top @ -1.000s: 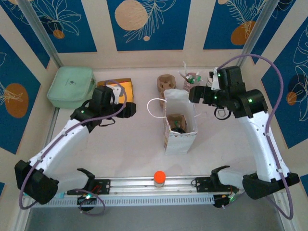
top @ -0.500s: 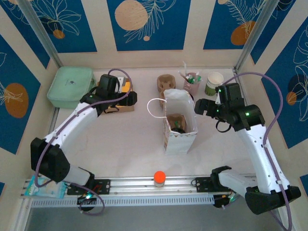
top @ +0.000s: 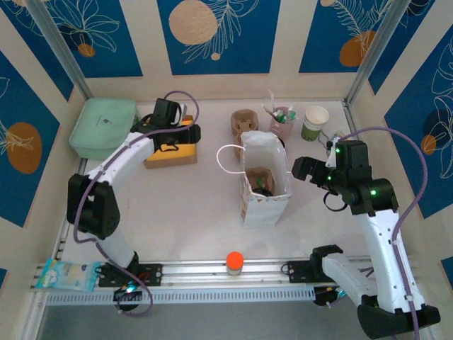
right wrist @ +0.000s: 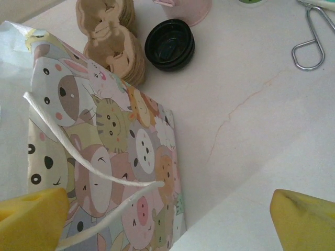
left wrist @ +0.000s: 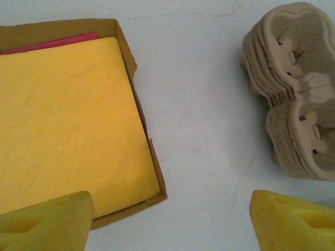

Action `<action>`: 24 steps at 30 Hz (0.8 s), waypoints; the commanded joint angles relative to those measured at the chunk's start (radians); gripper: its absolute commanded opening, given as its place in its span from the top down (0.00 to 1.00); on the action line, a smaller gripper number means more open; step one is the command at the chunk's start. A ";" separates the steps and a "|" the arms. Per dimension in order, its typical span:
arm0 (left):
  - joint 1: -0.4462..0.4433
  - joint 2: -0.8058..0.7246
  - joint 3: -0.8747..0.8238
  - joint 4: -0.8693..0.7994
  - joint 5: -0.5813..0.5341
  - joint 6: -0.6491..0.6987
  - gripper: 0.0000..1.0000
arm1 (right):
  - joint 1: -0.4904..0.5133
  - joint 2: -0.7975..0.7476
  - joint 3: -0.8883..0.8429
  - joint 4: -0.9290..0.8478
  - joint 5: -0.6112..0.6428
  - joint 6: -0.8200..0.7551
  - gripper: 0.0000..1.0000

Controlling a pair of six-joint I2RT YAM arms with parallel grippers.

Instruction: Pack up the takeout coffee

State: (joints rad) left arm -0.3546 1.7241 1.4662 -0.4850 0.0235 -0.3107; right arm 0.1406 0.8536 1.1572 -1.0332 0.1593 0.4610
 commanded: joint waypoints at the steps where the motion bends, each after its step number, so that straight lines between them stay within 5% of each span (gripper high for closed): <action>1: 0.019 0.062 0.082 -0.037 -0.023 0.034 0.23 | -0.009 -0.006 -0.038 0.011 -0.045 0.001 0.01; 24: 0.032 0.440 0.399 -0.181 -0.111 0.081 0.41 | -0.041 -0.052 -0.078 0.004 -0.083 0.006 0.06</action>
State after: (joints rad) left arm -0.3355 2.1361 1.8259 -0.6220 -0.0620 -0.2520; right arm 0.1089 0.8295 1.0706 -1.0206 0.0925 0.4648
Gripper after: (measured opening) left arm 0.598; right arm 0.945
